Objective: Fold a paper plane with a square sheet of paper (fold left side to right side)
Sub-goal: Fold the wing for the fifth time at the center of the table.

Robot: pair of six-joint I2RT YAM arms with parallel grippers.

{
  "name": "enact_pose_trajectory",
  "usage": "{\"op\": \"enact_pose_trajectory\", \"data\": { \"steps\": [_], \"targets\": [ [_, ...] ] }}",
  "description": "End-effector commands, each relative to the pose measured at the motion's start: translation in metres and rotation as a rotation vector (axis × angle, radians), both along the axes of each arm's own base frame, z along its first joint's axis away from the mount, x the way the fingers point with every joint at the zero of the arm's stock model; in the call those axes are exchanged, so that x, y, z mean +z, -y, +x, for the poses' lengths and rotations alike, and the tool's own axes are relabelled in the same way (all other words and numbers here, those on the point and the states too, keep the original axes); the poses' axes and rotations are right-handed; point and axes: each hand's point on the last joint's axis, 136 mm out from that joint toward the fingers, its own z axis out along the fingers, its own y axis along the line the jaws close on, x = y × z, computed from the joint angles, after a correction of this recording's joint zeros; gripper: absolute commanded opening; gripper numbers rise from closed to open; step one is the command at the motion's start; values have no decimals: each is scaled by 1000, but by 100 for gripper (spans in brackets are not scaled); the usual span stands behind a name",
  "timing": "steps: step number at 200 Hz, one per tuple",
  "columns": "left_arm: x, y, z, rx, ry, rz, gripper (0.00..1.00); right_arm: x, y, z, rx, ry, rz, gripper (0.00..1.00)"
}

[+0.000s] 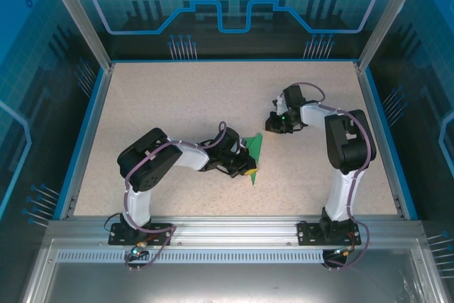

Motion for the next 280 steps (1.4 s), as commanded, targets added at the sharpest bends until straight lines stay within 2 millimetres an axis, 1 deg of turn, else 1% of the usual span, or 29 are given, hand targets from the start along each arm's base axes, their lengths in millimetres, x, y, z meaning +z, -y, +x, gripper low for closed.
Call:
{"op": "enact_pose_trajectory", "data": {
  "steps": [1, 13, 27, 45, 54, 70, 83, 105, 121, 133, 153, 180, 198, 215, 233, 280],
  "targets": [
    [-44, -22, -31, 7, -146, 158, 0, 40, -3, -6, 12, 96, 26, 6],
    [-42, -22, -30, 6, -141, 160, 0, 51, -10, -19, 34, 106, 59, 6],
    [-41, -22, -30, 5, -136, 162, 0, 55, -19, -40, 66, 85, 93, 6],
    [-39, -22, -30, 7, -129, 161, 0, 50, -32, -69, 95, 27, 136, 6],
    [-38, -21, -30, 5, -128, 159, 0, 46, -43, -83, 119, -6, 175, 6],
    [-36, -20, -30, 3, -120, 158, 0, 38, -56, -99, 144, -59, 217, 6],
    [-34, -20, -30, 0, -116, 156, 0, 30, -64, -107, 168, -85, 220, 6],
    [-30, -17, -27, -4, -98, 142, 1, 12, -68, -111, 181, -128, 196, 6],
    [-24, -14, -26, -14, -79, 128, 1, -3, -65, -112, 172, -170, 162, 7],
    [-16, -11, -24, -21, -55, 110, 3, -14, -59, -113, 157, -197, 123, 6],
    [5, -5, -20, -37, 0, 72, 6, -27, -52, -118, 145, -237, 82, 6],
    [35, 2, -20, -86, 76, 48, 13, -35, -47, -121, 143, -256, 54, 6],
    [46, 5, -26, -116, 90, 47, 15, -35, -48, -121, 144, -255, 57, 6],
    [48, 7, -33, -138, 69, 58, 15, -33, -49, -120, 147, -251, 58, 6],
    [44, 5, -37, -145, 53, 69, 16, -33, -49, -120, 148, -250, 57, 6],
    [30, 10, -34, -139, 26, 66, 16, -34, -49, -121, 148, -254, 54, 6]
  ]
}}
